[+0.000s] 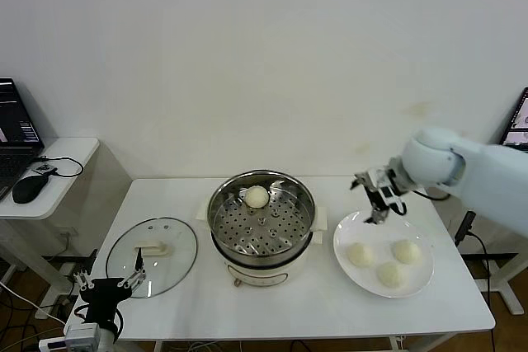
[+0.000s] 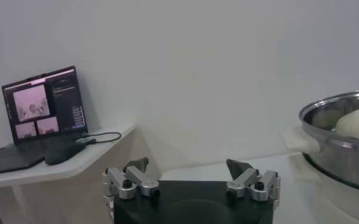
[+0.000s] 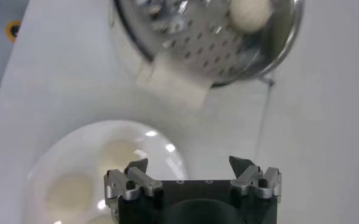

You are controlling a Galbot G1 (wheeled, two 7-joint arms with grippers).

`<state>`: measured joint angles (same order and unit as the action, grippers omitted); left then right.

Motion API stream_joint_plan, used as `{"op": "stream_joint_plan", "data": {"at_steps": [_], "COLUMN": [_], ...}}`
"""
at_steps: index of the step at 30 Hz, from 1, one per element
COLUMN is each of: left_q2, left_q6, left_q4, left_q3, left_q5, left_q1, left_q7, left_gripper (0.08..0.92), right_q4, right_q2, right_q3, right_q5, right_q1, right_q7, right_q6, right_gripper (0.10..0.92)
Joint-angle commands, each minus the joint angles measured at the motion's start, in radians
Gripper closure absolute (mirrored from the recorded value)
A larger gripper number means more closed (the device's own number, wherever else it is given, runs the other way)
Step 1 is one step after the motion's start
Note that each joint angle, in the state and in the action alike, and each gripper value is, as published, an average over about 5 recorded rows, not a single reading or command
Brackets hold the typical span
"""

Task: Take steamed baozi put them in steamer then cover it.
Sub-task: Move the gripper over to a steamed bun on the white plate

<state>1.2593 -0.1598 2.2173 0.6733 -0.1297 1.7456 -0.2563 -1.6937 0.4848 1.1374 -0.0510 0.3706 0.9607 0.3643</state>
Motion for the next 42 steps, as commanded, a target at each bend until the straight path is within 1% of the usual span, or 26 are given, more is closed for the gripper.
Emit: {"op": "stream_joint_plan", "data": {"at_steps": [1, 8, 22, 28, 37, 40, 42], "left_q2": [0.0, 0.002, 0.003, 0.001, 0.003, 0.003, 0.004], "left_q6": [0.0, -0.005, -0.008, -0.008, -0.008, -0.008, -0.008], "left_q4": [-0.002, -0.003, -0.011, -0.016, -0.022, -0.023, -0.023], "left_q3": [0.001, 0.004, 0.01, 0.013, 0.012, 0.012, 0.013], "left_q5": [0.001, 0.008, 0.007, 0.006, 0.005, 0.005, 0.005], "left_q1": [0.001, 0.005, 0.0, -0.003, -0.01, -0.011, -0.011], "left_q7": [0.001, 0.006, 0.008, 0.008, 0.008, 0.008, 0.008], "left_gripper": [0.177, 0.177, 0.177, 0.177, 0.177, 0.177, 0.177], "right_q4": [-0.024, 0.034, 0.198, 0.23, 0.257, 0.264, 0.268], "right_q2": [-0.094, -0.041, 0.114, 0.164, 0.192, 0.197, 0.199], "right_q3": [-0.129, -0.247, -0.297, -0.308, -0.316, -0.324, -0.327], "right_q5": [0.087, 0.129, 0.193, 0.203, 0.218, 0.226, 0.229], "right_q1": [-0.218, -0.404, -0.485, -0.495, -0.508, -0.515, -0.517], "right_q7": [0.005, -0.001, -0.017, -0.026, -0.033, -0.036, -0.037], "right_q6": [0.025, 0.028, -0.004, 0.0, 0.007, 0.008, 0.008], "right_gripper": [0.203, 0.203, 0.202, 0.203, 0.203, 0.217, 0.243]}}
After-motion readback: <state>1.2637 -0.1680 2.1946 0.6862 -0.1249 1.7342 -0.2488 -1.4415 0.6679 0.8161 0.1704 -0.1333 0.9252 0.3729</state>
